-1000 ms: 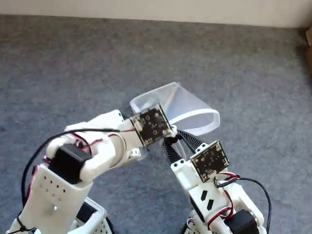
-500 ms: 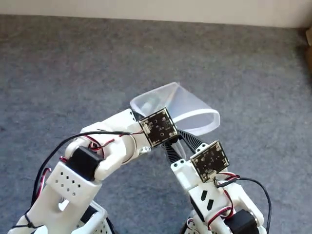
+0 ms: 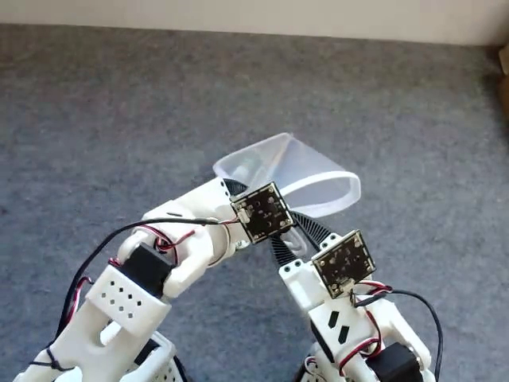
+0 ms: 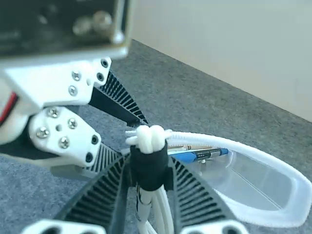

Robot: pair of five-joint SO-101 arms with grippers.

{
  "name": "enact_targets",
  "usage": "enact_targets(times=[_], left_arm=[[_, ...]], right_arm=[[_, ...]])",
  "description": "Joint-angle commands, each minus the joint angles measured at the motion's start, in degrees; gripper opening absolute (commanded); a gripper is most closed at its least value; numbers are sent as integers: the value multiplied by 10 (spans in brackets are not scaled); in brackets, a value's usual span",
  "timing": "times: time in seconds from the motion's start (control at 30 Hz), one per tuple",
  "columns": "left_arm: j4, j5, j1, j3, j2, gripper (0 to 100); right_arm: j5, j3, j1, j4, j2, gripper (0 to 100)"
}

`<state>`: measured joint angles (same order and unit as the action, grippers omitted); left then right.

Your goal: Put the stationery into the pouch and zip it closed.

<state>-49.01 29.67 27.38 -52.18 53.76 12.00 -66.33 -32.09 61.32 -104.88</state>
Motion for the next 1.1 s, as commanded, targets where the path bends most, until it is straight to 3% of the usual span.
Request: enact_targets(times=[0.0,0.3,0.43,0.67,1.07], left_arm=[[31,-44,19,0,13,188],[36,-73,18,-1,13,64],[34,-74,18,-1,13,3],[33,-138,14,-5,13,6],[35,-138,12,-27,13,6]], right_arm=[[-7,5,6,-16,-2,5],[-8,3,8,-36,-2,5],[-47,4,35,-54,-2,5],[-105,3,116,-100,0,5],[-105,2,123,-105,2,5]])
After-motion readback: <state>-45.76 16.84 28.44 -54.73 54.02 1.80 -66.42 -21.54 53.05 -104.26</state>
